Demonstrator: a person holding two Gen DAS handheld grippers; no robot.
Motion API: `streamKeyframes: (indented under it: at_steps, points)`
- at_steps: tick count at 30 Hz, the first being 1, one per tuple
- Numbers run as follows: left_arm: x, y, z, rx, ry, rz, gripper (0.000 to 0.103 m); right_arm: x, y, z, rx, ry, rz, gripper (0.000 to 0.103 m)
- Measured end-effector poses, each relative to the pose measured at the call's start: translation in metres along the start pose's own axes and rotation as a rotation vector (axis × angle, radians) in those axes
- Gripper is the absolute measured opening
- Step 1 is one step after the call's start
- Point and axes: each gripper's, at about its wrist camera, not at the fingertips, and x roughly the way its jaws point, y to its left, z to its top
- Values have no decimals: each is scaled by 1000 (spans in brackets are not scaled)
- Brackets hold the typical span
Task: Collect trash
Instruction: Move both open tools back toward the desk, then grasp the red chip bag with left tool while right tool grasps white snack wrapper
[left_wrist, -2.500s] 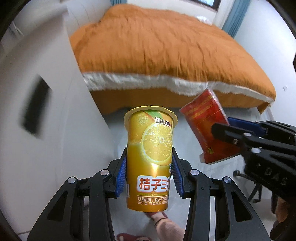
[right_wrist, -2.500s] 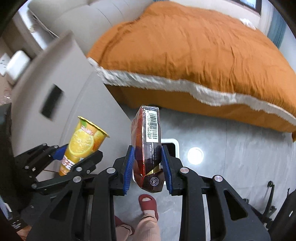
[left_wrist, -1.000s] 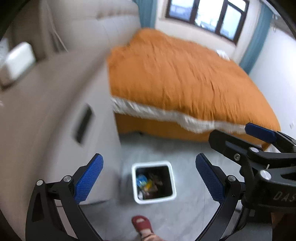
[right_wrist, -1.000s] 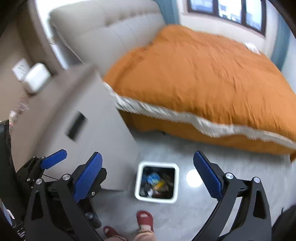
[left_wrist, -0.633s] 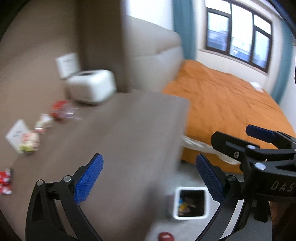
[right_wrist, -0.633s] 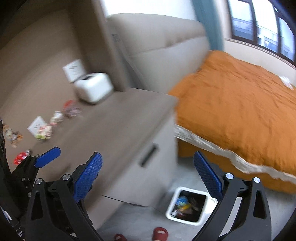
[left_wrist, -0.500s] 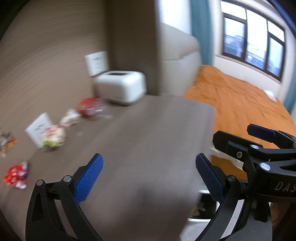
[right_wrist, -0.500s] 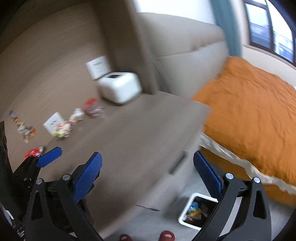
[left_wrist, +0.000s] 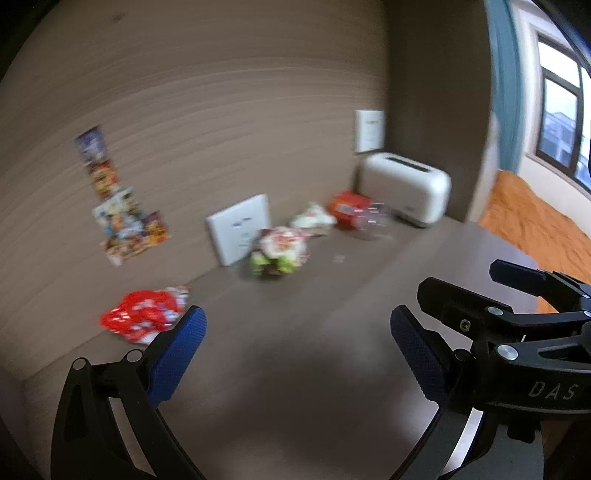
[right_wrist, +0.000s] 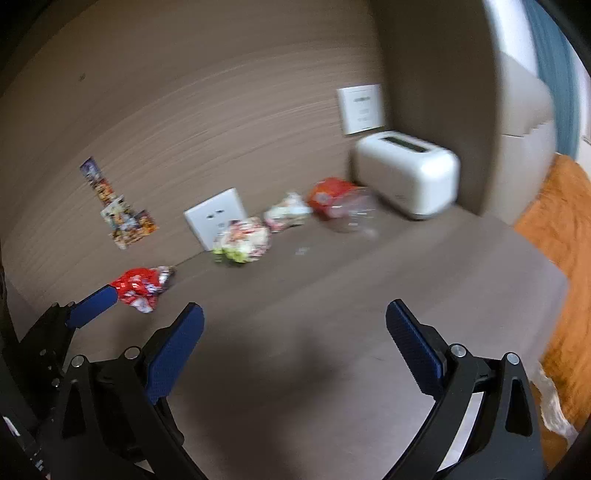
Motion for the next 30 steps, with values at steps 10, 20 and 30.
streamKeyframes:
  at_steps: [10, 20, 30]
  points:
    - [48, 92, 3, -101, 50, 185, 98, 94, 68, 34, -92, 61, 56, 98]
    - [110, 155, -7, -157, 157, 318, 98, 189, 88, 60, -178, 129, -34, 98]
    - [136, 166, -7, -183, 186, 202, 78, 229, 98, 61, -230, 193, -56, 58]
